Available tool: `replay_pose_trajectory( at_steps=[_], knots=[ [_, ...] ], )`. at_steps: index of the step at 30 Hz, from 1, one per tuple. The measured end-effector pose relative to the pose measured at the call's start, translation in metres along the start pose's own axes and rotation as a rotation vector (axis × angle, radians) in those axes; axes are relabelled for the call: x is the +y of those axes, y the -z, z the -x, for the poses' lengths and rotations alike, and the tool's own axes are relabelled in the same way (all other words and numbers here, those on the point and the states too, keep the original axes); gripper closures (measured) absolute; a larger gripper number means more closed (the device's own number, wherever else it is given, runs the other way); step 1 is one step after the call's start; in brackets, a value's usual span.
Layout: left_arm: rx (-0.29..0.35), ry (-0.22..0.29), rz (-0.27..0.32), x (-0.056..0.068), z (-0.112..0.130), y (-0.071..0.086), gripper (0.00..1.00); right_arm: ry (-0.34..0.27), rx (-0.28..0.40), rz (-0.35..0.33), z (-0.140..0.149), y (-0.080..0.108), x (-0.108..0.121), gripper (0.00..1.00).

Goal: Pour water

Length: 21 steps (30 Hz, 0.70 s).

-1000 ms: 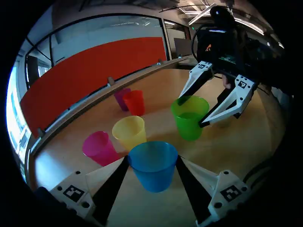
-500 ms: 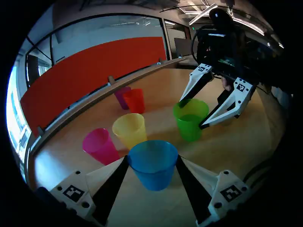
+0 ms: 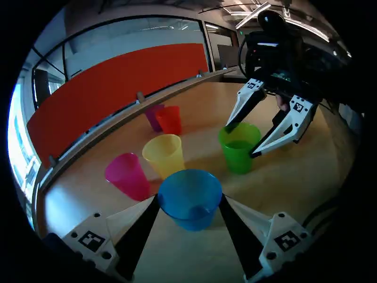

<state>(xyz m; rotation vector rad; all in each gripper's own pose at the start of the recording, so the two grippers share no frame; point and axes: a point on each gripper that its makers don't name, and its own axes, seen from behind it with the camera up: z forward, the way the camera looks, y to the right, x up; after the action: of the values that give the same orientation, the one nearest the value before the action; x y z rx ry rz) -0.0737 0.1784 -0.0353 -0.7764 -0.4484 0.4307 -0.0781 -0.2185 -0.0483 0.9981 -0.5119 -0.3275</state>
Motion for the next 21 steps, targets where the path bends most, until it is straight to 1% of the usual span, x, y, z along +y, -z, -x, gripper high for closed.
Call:
replay_pose_trajectory(
  at_steps=[6,11,14,17,21],
  knots=[
    [-0.008,0.005,-0.004,-0.001,0.006,0.002,0.11,-0.003,-0.004,0.002,0.001,0.001,0.0,0.06],
    [-0.018,-0.002,-0.007,-0.002,0.009,0.0,0.11,-0.006,-0.005,0.004,0.001,0.001,0.0,0.06],
    [-0.025,0.001,-0.002,-0.001,0.011,-0.001,0.11,-0.014,-0.007,0.005,0.002,0.002,0.0,0.06],
    [-0.05,0.004,0.011,0.002,0.019,-0.003,0.11,-0.019,-0.006,0.006,0.001,0.001,0.0,0.06],
    [-0.063,0.004,0.013,0.004,0.023,-0.005,0.11,-0.02,-0.009,0.008,0.002,0.002,0.0,0.05]
  ],
)
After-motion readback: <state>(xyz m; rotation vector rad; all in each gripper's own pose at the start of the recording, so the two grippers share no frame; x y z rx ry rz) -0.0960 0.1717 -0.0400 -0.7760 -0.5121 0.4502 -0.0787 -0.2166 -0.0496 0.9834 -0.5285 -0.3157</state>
